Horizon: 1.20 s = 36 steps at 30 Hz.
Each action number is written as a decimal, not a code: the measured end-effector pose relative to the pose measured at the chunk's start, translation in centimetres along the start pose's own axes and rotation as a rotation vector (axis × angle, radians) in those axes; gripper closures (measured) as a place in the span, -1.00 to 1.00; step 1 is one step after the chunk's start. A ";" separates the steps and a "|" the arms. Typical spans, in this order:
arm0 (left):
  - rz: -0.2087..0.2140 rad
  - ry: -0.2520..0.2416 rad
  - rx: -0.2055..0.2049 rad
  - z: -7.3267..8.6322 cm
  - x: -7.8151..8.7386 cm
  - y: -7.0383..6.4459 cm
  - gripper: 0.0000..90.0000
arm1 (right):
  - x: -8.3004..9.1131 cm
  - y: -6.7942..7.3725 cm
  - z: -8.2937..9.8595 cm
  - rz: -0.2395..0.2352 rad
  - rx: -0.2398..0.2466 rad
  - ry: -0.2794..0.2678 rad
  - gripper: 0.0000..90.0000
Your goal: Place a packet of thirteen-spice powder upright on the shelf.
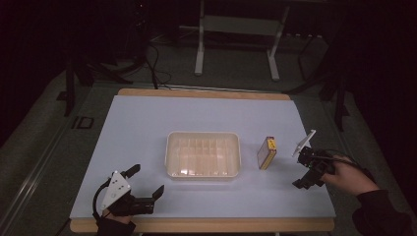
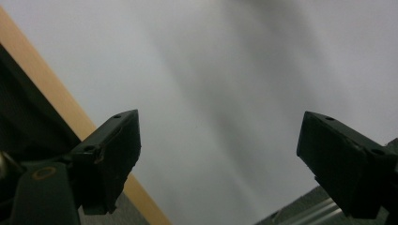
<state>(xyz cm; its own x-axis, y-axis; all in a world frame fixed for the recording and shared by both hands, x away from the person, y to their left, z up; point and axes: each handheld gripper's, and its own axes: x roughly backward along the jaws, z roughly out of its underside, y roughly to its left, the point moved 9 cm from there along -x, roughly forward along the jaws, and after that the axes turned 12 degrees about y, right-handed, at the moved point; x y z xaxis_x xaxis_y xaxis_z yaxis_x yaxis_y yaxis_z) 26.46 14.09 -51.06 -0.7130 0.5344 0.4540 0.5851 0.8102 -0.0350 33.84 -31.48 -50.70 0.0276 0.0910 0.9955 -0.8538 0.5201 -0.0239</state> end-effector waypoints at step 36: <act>0.019 0.013 -0.014 0.1 -0.2 -0.3 -1.00 | 0.5 5.4 -1.7 -0.076 0.395 0.145 -0.68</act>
<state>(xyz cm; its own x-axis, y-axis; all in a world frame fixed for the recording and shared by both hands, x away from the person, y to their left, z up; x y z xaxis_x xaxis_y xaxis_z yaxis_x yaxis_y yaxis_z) 26.42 13.74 -51.24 -0.6969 0.5462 0.4647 0.6039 0.7965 -0.0307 30.13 -27.15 -50.52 0.1472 0.1980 0.9691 -0.9792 0.1672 0.1146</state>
